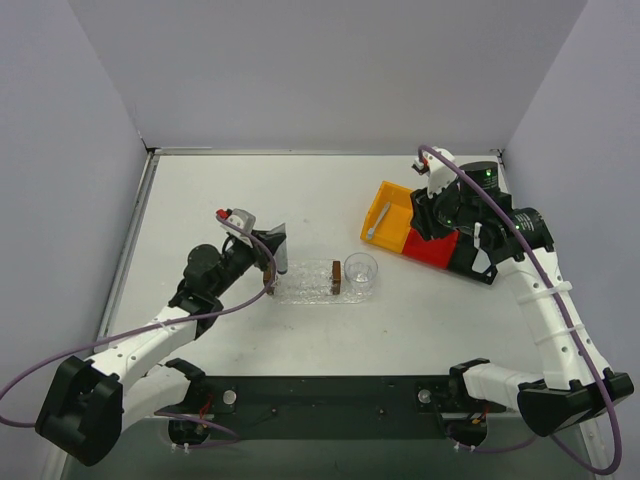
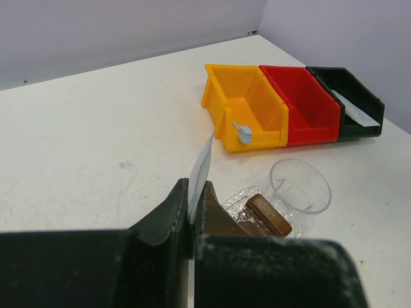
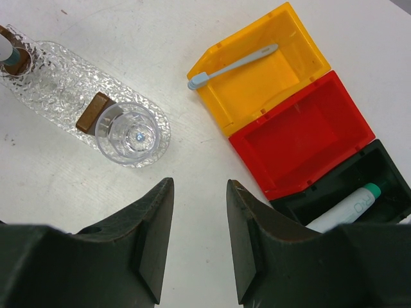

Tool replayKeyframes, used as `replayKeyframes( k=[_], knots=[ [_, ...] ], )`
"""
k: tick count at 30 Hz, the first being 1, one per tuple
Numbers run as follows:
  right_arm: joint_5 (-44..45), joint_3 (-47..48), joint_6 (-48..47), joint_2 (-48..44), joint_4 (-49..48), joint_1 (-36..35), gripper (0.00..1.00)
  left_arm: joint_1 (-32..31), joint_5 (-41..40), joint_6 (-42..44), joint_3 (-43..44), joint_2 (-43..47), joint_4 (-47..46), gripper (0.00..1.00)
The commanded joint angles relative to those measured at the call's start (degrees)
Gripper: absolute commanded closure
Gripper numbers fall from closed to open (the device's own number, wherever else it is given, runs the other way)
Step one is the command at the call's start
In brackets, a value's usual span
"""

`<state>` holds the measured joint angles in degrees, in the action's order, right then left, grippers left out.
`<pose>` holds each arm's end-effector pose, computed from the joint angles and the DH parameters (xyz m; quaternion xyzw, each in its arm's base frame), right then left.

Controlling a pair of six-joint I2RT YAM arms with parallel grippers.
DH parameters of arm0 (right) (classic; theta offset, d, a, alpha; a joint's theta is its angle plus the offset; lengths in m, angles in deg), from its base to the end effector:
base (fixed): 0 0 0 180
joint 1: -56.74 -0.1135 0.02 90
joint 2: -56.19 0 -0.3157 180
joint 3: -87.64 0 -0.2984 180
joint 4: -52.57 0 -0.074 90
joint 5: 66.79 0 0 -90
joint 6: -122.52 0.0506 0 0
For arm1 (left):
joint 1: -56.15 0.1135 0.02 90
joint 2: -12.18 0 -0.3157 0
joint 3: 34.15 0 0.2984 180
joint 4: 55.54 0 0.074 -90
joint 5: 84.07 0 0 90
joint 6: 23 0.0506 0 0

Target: Prepare toiletry sets of a toothbrush and toothpaste on the tray

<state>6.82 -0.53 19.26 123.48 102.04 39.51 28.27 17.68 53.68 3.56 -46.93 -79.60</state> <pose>0.2639 0.0968 0.4770 -0.2934 0.7849 0.1385 0.5278 0.2243 -0.1303 0.2813 0.1605 0.6720 -0.3193 0.6487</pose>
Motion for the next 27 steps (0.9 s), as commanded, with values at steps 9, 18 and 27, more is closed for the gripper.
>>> replayKeyframes(
  k=[9, 18, 27],
  knots=[
    [-1.3, -0.2, 0.8, 0.7, -1.1, 0.6, 0.66, 0.9, 0.9, -1.5, -1.0, 1.0, -8.6, 1.0],
    [-1.3, -0.2, 0.9, 0.4, -1.2, 0.8, 0.66, 1.1, 1.8, -1.4, -1.3, 0.3, -9.2, 1.0],
    [-1.5, -0.2, 0.8, 0.2, -1.2, 0.7, 0.66, 1.3, 2.0, -1.4, -1.7, -0.8, -9.8, 1.0]
  ],
)
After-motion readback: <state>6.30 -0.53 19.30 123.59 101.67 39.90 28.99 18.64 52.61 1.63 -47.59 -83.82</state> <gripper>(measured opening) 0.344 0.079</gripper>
